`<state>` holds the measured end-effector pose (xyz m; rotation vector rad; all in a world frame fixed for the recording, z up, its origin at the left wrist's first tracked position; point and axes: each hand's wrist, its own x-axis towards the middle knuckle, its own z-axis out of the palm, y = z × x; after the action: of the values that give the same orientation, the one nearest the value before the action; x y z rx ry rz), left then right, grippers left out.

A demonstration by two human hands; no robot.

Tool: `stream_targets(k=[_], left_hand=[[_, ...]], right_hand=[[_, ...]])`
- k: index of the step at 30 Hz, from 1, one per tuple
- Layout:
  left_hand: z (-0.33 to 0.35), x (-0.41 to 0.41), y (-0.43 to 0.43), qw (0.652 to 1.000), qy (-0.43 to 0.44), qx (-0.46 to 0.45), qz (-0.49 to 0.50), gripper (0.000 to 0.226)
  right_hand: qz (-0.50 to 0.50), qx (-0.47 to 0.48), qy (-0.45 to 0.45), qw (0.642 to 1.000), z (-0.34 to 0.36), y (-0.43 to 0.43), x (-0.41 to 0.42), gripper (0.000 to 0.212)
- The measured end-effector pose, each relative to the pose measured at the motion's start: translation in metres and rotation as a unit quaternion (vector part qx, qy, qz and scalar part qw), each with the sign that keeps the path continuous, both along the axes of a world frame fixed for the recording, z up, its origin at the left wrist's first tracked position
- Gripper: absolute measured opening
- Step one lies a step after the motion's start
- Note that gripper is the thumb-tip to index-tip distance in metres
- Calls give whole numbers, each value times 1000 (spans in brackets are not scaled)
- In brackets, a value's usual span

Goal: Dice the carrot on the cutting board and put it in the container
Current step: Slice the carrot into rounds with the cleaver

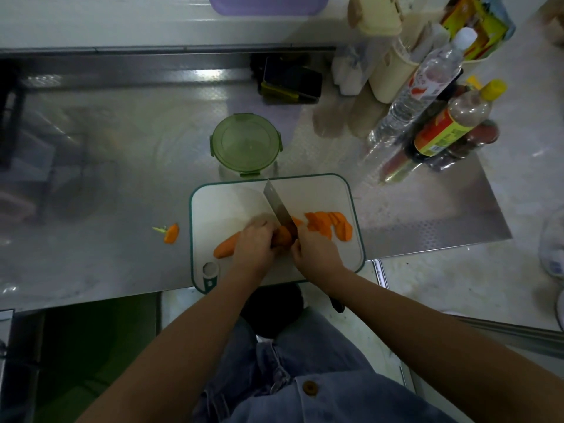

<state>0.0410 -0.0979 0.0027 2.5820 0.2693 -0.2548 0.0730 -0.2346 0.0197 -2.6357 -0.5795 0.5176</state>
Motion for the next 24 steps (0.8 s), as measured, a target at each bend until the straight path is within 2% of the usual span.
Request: stream_targets(k=[3,8,15,21,24], left_hand=[[0,-1,0,1000,6,9,4,32],[0,-2,-1,1000,17,8,19,28],[1,-2,0,999,29,10,19,29],[-1,0,0,999,29,-2,20,20],[-2,0,0,999,26,17,15,15]], right_hand=[[7,-2,9,1000,5,-3,5,26],[12,28,-36,999,21,-7,12,11],[35,-3,0,999,27,-7,15,14],[17,7,43,999,20,-6,11,14],[9,13,33,999,12,-5,7,23]])
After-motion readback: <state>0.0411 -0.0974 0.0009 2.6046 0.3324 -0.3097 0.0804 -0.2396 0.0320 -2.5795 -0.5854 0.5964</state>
